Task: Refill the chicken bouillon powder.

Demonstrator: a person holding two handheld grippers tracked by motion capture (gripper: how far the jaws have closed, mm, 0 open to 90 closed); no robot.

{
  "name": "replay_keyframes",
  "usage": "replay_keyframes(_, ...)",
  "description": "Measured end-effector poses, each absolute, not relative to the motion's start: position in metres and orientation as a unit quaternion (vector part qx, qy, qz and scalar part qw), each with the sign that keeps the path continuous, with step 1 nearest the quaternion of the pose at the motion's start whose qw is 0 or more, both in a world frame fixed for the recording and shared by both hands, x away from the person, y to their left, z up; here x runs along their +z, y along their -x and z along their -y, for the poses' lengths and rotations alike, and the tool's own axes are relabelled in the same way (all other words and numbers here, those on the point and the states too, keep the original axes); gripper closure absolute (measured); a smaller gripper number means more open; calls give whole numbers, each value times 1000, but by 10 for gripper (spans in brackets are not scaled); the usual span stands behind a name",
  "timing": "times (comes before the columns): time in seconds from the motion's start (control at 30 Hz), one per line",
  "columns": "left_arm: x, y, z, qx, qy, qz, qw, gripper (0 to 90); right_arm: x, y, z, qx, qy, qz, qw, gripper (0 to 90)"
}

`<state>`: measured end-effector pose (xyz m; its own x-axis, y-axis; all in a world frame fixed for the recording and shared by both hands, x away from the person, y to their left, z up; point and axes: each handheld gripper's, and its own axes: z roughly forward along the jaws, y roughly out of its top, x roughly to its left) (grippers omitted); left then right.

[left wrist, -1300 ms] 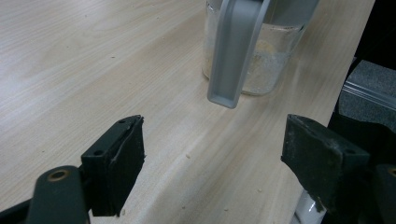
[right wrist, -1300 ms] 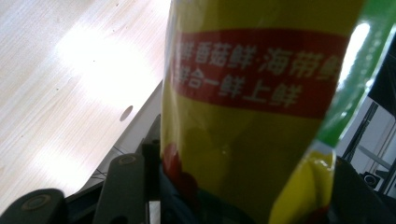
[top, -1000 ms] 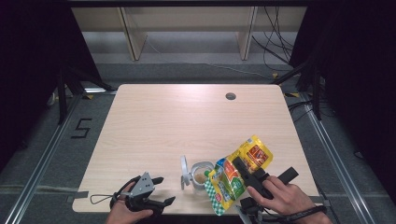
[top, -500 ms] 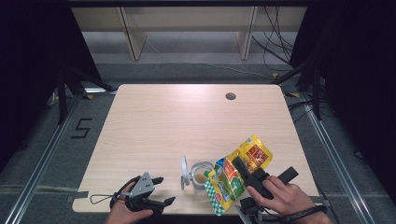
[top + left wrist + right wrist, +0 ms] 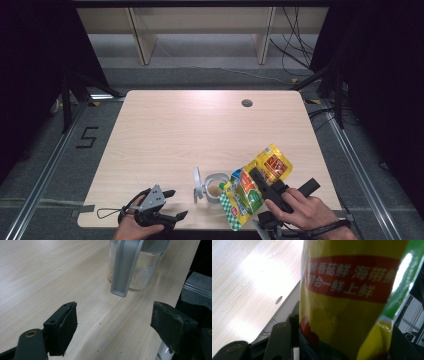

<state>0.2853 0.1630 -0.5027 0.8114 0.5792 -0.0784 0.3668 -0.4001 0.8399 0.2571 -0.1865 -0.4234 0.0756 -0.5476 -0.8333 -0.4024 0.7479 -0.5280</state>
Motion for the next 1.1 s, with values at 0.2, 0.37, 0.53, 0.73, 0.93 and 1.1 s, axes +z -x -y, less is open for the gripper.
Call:
replay_keyframes(0.2,-502,-286,-165,113,-834,-283,460,207,-421,-257,186,-60,350,-677,644,532)
replay_keyframes(0.37,-500,-287,-166,118,-841,-270,454,207,-421,-257,186,-57,351,-674,647,532)
replay_keyframes(0.53,-500,-287,-166,118,-841,-270,454,207,-421,-258,186,-58,351,-677,644,532)
replay_keyframes(0.73,-501,-286,-165,115,-834,-282,459,207,-420,-258,187,-58,357,-676,642,532)
replay_keyframes(0.93,-502,-286,-164,118,-831,-283,464,207,-421,-256,188,-56,352,-674,647,533)
replay_keyframes(1.1,-500,-287,-166,118,-841,-269,454,207,-420,-257,187,-56,354,-672,648,533)
